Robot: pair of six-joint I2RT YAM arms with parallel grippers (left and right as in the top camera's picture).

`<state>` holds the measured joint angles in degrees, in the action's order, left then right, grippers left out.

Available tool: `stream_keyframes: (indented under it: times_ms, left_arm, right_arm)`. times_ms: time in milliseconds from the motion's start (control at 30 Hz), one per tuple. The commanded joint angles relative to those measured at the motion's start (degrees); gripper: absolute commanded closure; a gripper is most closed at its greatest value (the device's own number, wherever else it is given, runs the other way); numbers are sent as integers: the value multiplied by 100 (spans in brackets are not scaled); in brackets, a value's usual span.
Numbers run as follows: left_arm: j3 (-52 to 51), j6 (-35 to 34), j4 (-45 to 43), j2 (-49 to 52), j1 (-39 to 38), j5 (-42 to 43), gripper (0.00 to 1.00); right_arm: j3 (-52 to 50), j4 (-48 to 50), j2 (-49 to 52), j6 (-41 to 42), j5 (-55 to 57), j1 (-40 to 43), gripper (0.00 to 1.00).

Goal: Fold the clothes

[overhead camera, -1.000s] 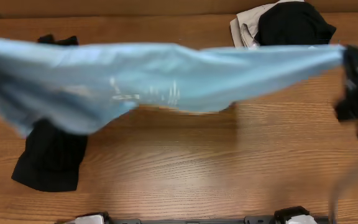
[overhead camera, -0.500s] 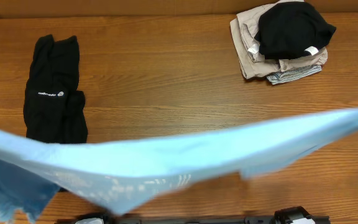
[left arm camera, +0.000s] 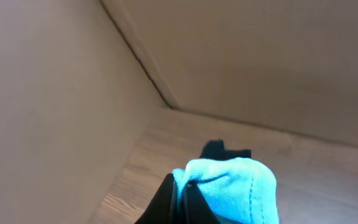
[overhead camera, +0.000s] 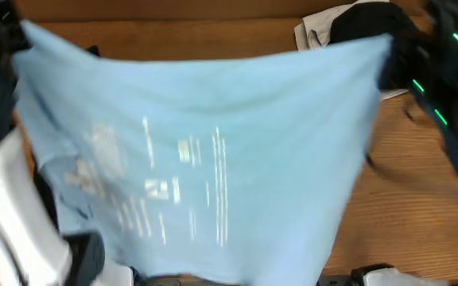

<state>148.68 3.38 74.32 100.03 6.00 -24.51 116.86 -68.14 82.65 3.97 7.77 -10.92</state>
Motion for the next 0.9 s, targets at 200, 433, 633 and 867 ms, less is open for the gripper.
stream_keyframes:
  times_ms: [200,433,633,867]
  left_arm:
    - [-7,96,-1091,1812,-2,348,96]
    - [-7,92,-966,2461,-46,529,96]
    - [-7,87,-138,2608,4,529,96]
    - [-9,-83,540,2610,74,531,96]
  right_arm:
    - [-74,1235,2511,-188,166,173,96]
    - [-72,1384,3123,-184,-345,173,96]
    - [-79,1038,3128,-138,-599,173,96]
    - [-114,629,3182,-118,-605,173,96]
